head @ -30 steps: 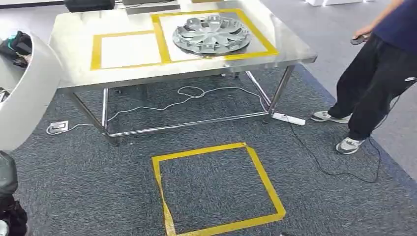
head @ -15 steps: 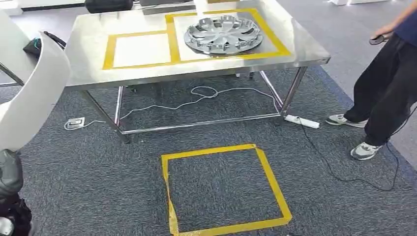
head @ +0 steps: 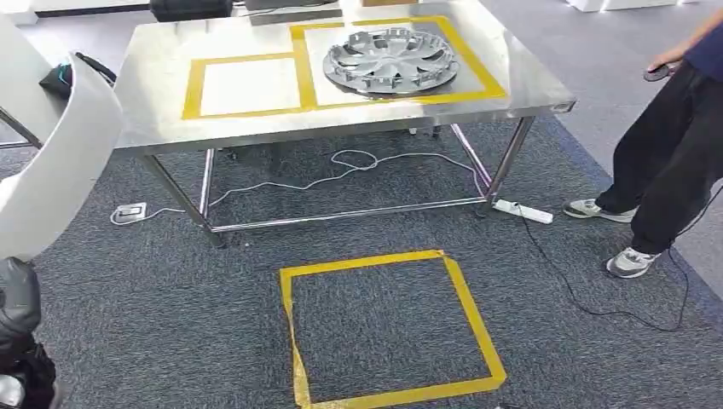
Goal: Take the parts from the cabinet and place them on the table.
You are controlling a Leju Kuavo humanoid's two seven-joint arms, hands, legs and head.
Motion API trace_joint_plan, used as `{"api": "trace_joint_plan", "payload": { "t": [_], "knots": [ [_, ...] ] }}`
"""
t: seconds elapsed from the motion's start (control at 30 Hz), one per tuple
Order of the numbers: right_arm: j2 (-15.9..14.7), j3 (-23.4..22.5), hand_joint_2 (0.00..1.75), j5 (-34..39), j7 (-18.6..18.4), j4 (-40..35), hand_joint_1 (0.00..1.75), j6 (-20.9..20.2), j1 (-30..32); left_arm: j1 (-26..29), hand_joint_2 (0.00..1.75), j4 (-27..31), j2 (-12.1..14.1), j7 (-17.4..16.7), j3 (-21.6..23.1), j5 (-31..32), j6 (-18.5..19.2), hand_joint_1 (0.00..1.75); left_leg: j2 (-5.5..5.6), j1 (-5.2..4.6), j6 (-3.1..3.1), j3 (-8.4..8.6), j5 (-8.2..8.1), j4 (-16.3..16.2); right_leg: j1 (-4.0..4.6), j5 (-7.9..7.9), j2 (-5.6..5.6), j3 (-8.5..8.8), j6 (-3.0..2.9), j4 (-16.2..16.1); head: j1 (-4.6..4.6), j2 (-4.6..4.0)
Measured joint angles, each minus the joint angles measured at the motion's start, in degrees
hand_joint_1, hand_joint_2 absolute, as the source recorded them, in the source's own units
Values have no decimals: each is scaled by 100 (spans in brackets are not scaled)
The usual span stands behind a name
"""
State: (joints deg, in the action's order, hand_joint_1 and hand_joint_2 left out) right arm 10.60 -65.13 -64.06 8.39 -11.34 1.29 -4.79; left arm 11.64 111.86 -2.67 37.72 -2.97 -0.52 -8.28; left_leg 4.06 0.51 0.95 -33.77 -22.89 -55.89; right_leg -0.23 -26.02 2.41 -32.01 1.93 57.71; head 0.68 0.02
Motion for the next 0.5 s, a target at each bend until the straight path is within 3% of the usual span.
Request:
{"api": "trace_joint_plan", "payload": {
  "t": [0.5],
  "knots": [
    [4, 0, 0, 9, -50, 0, 0, 9, 4, 38, 175, 0, 44, -15, 17, 52, -11, 175, 0, -9, -2, -2, 0, -3, -8, 3, 0, -1, 5, -1, 0, 0]
  ]
}}
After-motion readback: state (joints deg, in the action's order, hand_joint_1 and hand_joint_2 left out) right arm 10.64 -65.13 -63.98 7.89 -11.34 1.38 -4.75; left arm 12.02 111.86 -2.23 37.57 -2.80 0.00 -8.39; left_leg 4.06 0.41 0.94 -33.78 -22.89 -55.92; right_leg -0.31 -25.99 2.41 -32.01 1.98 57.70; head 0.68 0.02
